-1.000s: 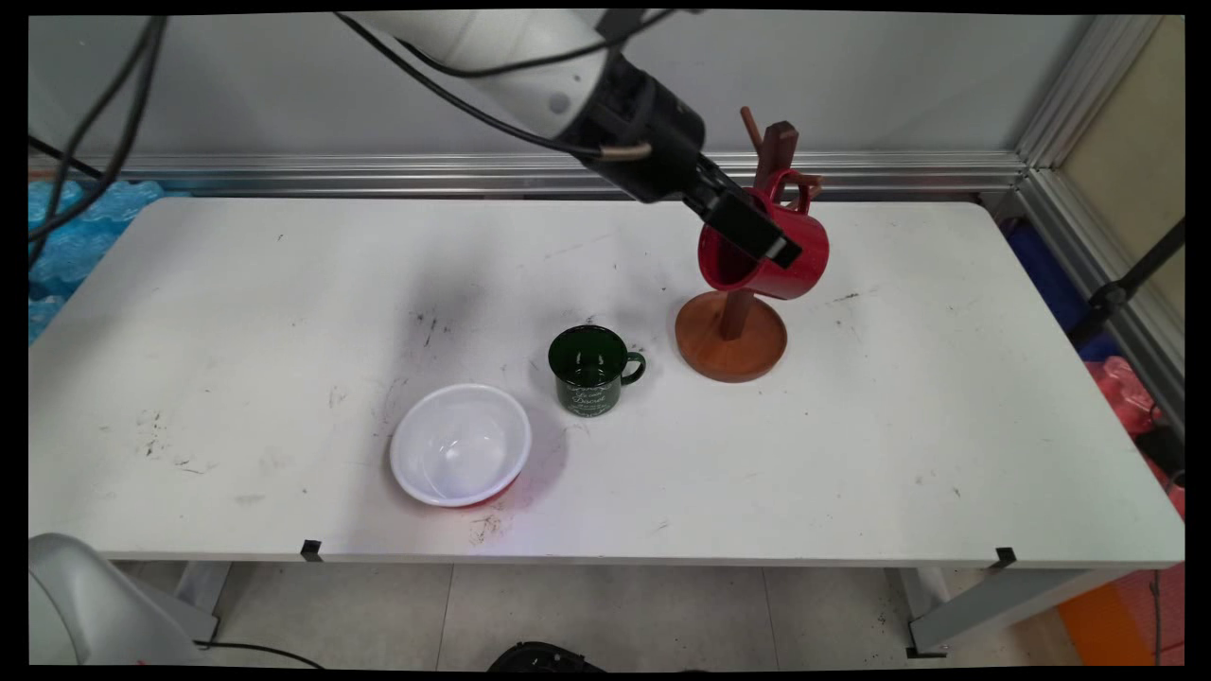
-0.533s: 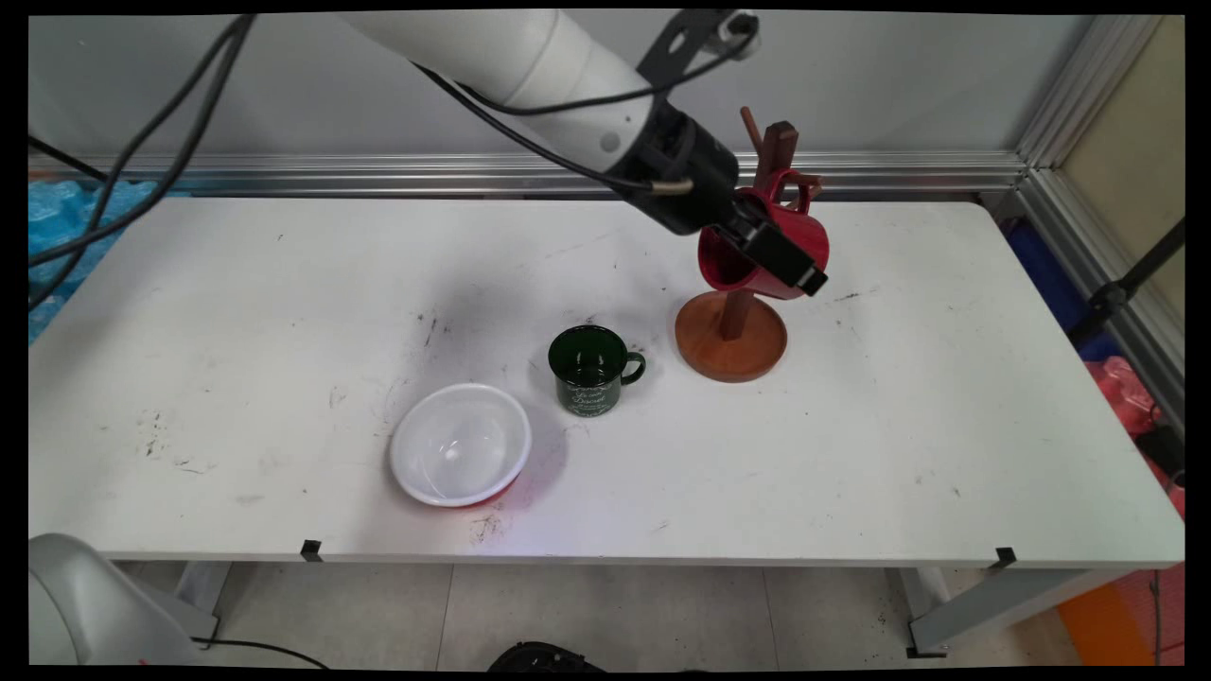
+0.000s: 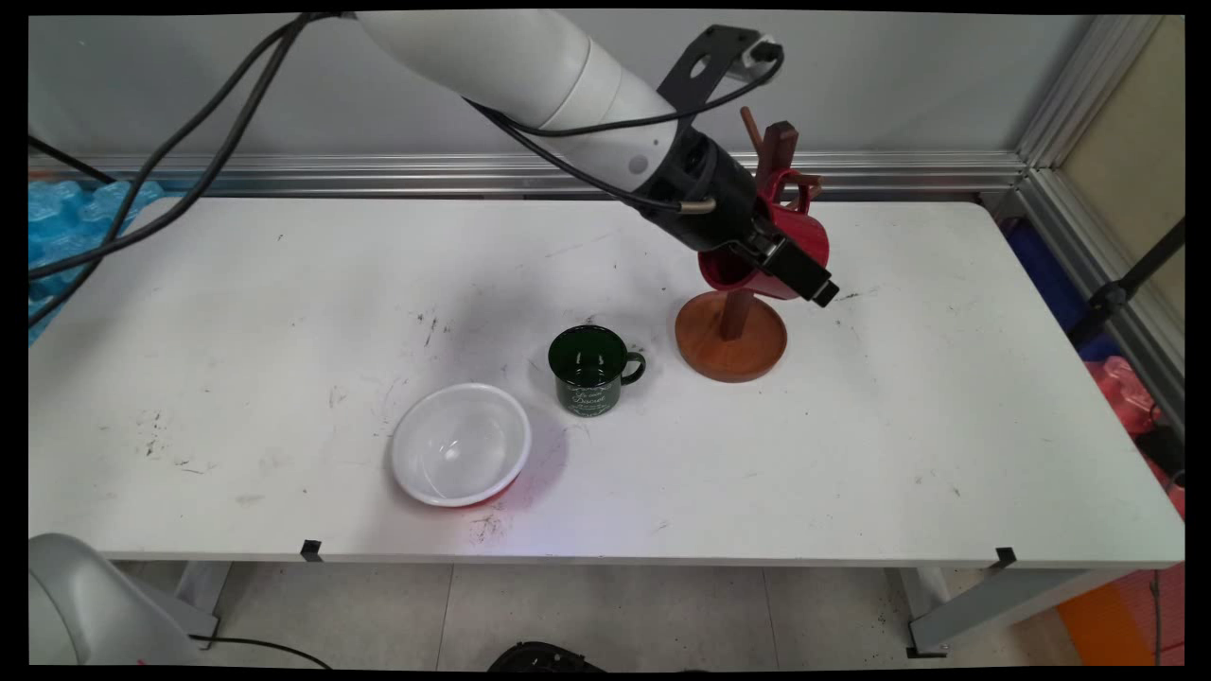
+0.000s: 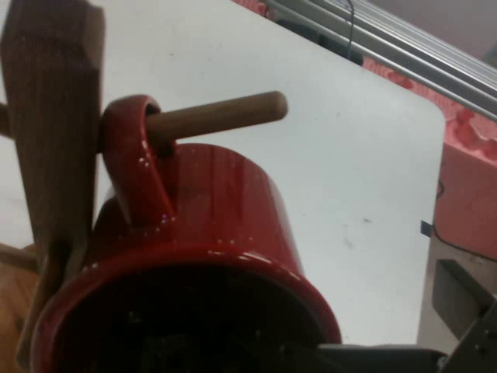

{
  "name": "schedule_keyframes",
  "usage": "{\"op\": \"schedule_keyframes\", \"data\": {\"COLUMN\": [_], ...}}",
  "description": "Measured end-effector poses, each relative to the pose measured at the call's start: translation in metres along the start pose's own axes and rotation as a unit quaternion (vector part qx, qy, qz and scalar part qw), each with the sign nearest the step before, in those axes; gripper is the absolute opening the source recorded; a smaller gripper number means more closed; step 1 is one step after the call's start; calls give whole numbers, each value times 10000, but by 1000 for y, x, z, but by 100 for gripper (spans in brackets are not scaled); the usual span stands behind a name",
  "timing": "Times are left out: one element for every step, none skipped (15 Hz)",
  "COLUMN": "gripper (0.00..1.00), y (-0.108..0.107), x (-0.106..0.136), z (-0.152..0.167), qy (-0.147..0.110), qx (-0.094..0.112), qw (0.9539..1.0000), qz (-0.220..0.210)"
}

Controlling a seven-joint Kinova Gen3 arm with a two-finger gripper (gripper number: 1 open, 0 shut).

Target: Pick up the red mug from the rack

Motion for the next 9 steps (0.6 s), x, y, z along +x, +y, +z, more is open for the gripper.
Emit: {"op": "schedule_keyframes", "data": {"gripper": [100, 100, 0, 0, 0, 0, 0, 0, 0], "y": [0, 0, 0, 0, 1, 1, 1, 1, 1], "x": [0, -1, -1, -2, -2, -3, -3, -3, -4], "z": [2, 3, 5, 6, 7, 8, 8, 9, 9], "qy": [0, 2, 4, 7, 10, 12, 14, 16, 17], "qx": [31, 64, 96, 123, 164, 189, 214, 241, 268], "qw": [10000, 10000, 9999, 9999, 9998, 9998, 9997, 9997, 9996], "qz": [-18, -37, -53, -62, -70, -75, -77, -81, -81]}}
